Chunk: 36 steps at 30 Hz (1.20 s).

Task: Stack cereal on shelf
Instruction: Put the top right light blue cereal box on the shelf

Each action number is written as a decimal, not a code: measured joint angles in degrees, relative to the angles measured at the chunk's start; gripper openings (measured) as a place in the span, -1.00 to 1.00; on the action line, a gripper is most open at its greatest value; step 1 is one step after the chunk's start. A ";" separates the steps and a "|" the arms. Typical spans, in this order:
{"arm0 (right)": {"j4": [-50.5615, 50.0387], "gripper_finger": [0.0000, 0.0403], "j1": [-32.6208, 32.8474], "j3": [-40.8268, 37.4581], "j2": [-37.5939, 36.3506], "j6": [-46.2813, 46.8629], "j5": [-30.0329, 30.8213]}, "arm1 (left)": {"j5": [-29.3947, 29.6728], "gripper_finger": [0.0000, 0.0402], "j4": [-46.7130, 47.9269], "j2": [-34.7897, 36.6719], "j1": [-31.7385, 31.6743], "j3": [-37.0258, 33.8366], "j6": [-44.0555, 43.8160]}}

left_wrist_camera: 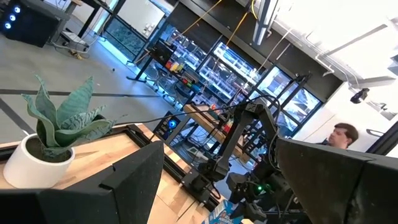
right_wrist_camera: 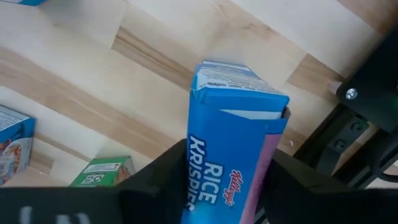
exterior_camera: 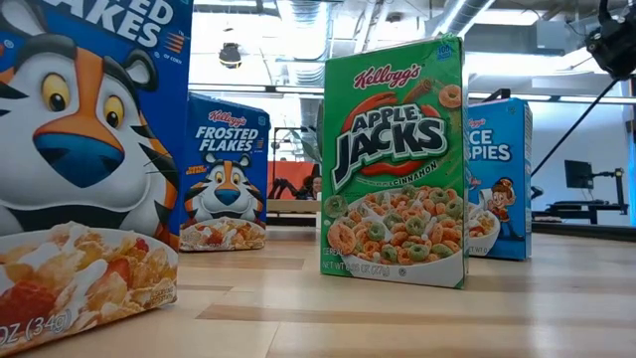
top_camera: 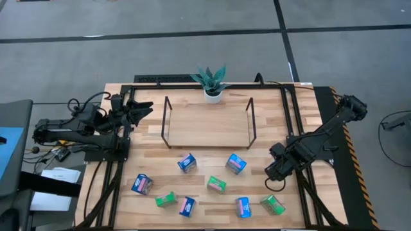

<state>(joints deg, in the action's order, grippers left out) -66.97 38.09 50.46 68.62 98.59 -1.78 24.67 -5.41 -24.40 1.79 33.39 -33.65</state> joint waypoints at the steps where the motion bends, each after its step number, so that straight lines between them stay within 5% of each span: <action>1: -0.04 -0.15 0.00 0.31 0.00 -0.05 0.00 | 0.00 0.49 0.00 0.01 0.01 0.00 0.00; 9: -5.17 -0.39 0.00 5.98 -0.07 -1.16 0.49 | 0.04 0.49 0.00 0.01 -0.01 0.00 0.00; 18: -14.58 -0.38 -2.08 16.41 -0.09 -2.59 6.63 | 0.10 0.49 -0.02 0.01 0.01 0.00 -0.13; 27: -18.87 -0.39 -9.50 29.28 -0.11 -13.49 16.85 | 0.13 0.49 -0.02 0.00 0.01 0.00 -0.68; 36: -17.54 -0.37 -17.26 38.96 -0.09 -29.23 17.87 | 0.13 0.49 -0.04 0.01 0.01 0.00 -0.68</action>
<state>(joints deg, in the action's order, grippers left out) -84.50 20.83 89.42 68.53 69.35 16.09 24.80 -5.45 -24.38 1.80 33.39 -34.33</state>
